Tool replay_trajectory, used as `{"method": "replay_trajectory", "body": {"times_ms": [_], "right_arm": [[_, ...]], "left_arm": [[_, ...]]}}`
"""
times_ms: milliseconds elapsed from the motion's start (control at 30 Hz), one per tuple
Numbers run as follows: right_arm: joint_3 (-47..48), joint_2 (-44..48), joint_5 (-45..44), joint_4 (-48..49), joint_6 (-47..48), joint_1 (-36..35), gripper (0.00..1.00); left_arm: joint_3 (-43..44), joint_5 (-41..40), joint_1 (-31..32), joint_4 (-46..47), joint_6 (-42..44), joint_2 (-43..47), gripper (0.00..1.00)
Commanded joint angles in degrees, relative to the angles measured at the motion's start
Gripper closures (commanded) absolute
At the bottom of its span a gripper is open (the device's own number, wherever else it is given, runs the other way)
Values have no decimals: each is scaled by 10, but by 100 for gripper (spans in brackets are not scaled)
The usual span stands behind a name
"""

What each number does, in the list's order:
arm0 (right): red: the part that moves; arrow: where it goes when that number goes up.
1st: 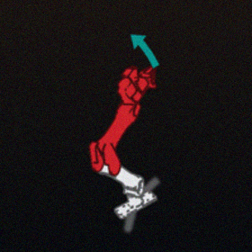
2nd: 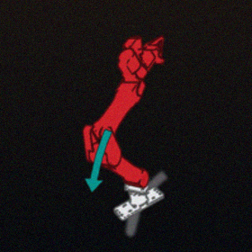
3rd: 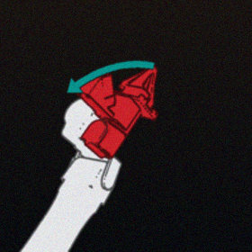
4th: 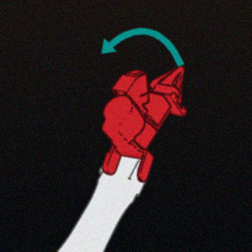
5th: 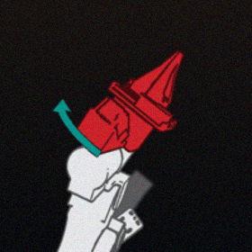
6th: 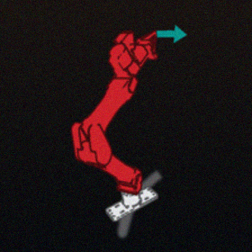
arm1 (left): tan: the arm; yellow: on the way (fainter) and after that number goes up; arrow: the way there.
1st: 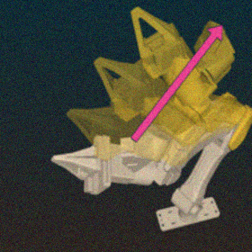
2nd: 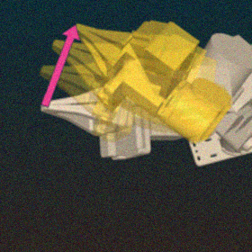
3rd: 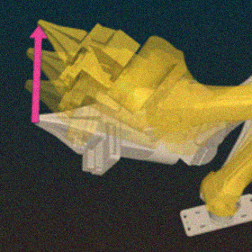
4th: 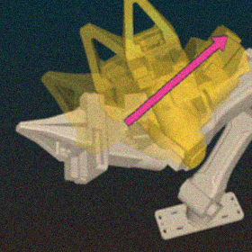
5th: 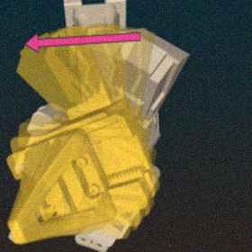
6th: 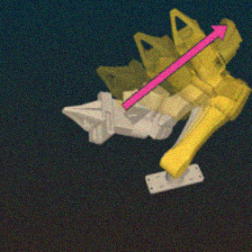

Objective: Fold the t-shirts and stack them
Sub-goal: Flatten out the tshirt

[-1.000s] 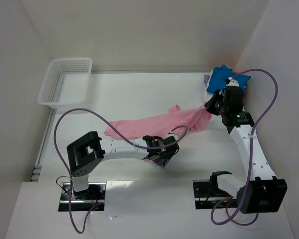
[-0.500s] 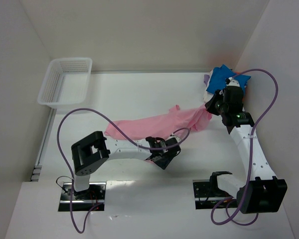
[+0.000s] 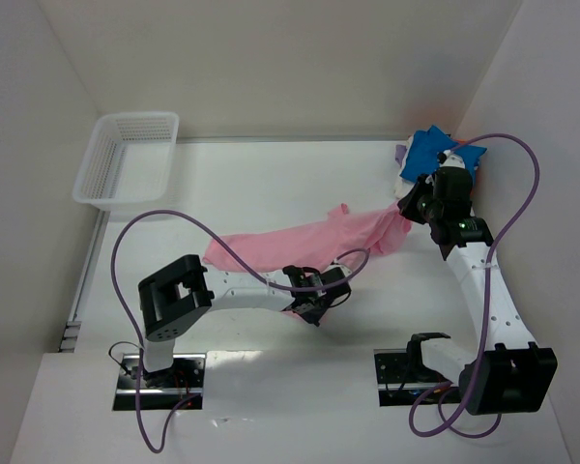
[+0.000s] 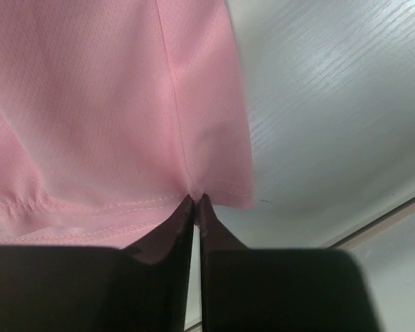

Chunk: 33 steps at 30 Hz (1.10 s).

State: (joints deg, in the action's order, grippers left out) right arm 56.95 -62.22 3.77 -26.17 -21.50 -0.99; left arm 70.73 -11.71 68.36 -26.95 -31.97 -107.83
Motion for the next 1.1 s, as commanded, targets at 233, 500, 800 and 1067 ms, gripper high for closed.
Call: {"method": "replay_trajectory", "body": {"times_ms": [233,500,800,1067], "right_arm": [[-2,6,-9,25,9,-5,94],[1,6,-6,25,4,-5,94],[12,6,2,31,-1,-5,94],[48,-7,17,43,-13,-5,94]], "left_arm": [[65,-73,3,-48,-5,38,100],[102,-91,-18,-87,-5,133,99],[98,-131,-26,-108,-31,217,100],[111,-136,-95,-131,-12,314,100]]}}
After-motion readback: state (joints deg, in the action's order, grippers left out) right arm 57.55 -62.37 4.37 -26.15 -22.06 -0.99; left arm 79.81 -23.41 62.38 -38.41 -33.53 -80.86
